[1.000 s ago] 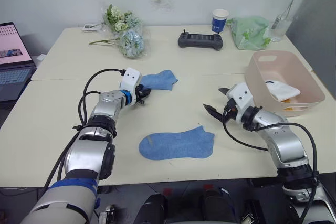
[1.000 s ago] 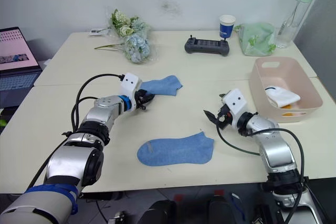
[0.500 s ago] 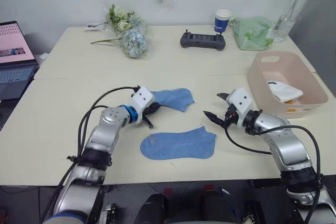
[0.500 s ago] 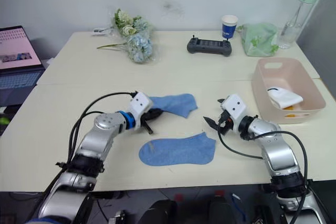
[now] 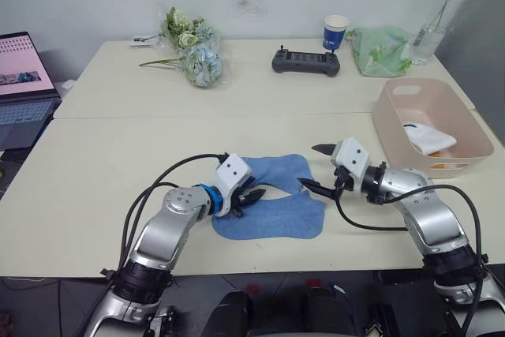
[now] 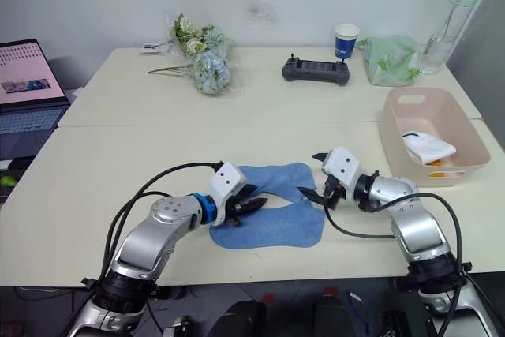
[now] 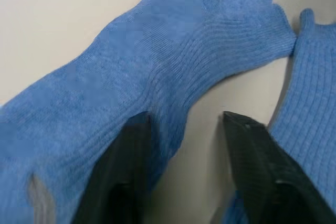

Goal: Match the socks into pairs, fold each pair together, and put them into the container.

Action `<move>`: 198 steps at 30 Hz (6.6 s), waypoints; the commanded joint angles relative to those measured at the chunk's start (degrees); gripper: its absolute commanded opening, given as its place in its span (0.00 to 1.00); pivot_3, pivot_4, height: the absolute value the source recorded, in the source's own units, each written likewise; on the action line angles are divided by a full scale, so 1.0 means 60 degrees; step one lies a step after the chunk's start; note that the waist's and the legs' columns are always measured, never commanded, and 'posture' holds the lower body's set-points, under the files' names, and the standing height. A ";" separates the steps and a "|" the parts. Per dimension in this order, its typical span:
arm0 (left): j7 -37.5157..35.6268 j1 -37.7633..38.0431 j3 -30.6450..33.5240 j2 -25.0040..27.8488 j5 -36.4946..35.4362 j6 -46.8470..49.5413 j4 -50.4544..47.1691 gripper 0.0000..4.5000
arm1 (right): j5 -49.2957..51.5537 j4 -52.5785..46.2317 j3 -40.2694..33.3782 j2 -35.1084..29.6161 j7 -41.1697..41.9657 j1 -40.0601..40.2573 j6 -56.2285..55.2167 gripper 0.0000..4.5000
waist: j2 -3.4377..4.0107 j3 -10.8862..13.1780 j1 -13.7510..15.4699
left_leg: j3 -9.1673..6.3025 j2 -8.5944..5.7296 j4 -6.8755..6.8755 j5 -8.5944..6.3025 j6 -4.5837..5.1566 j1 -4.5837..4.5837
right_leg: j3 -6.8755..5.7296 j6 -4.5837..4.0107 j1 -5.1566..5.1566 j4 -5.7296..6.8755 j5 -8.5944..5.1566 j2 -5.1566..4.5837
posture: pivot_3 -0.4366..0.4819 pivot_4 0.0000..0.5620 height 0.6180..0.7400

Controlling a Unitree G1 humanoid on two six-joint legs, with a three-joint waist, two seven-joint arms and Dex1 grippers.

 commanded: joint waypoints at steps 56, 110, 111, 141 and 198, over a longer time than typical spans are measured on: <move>-0.0048 -0.1353 0.0322 0.0796 0.1087 -0.4900 0.4534 0.00 | -0.2055 0.1071 0.2143 0.0444 0.0984 -0.1468 -0.0233 0.51 | 0.0000 -0.0005 -0.0154 | -0.0019 -0.0006 0.0004 0.0004 -0.0006 -0.0002 | -0.0012 -0.0001 -0.0014 0.0022 0.0001 0.0001 | 0.48 0.27 1.00; -0.4345 0.2307 0.1134 0.5382 -0.3275 -0.1409 -0.2749 0.00 | 0.5104 -0.2585 -0.0027 -0.2606 0.3463 -0.0318 0.5986 0.00 | 0.0005 0.0013 0.0110 | -0.0005 -0.0002 -0.0007 -0.0022 0.0039 0.0005 | -0.0019 -0.0005 0.0035 -0.0023 0.0000 -0.0007 | 0.48 0.27 1.00; -0.4407 0.2144 0.0891 0.5323 -0.2966 -0.1676 -0.2416 0.00 | 0.4820 -0.2223 0.0084 -0.2499 0.3357 -0.0416 0.5735 0.00 | 0.0004 0.0013 0.0109 | -0.0006 -0.0001 -0.0006 -0.0021 0.0037 0.0003 | -0.0020 -0.0004 0.0032 -0.0023 -0.0001 -0.0006 | 0.48 0.27 1.00; -0.4594 -0.1249 -0.0225 0.3445 -0.1091 -0.2779 0.1271 0.54 | 0.2992 -0.0285 -0.0297 -0.1852 0.3088 -0.1344 0.4443 0.45 | 0.0001 0.0015 0.0067 | -0.0014 -0.0001 -0.0003 0.0002 -0.0003 -0.0018 | -0.0018 -0.0003 -0.0005 -0.0012 0.0000 -0.0002 | 0.48 0.27 1.00; -0.2909 0.2247 0.1701 0.3771 -0.2689 -0.0836 -0.0573 0.06 | 0.2757 -0.1907 0.0183 -0.2395 0.2746 0.0188 0.4122 0.00 | 0.0002 0.0014 0.0097 | -0.0013 0.0000 -0.0007 0.0000 0.0000 -0.0013 | -0.0016 -0.0004 0.0003 -0.0015 0.0000 -0.0007 | 0.48 0.27 1.00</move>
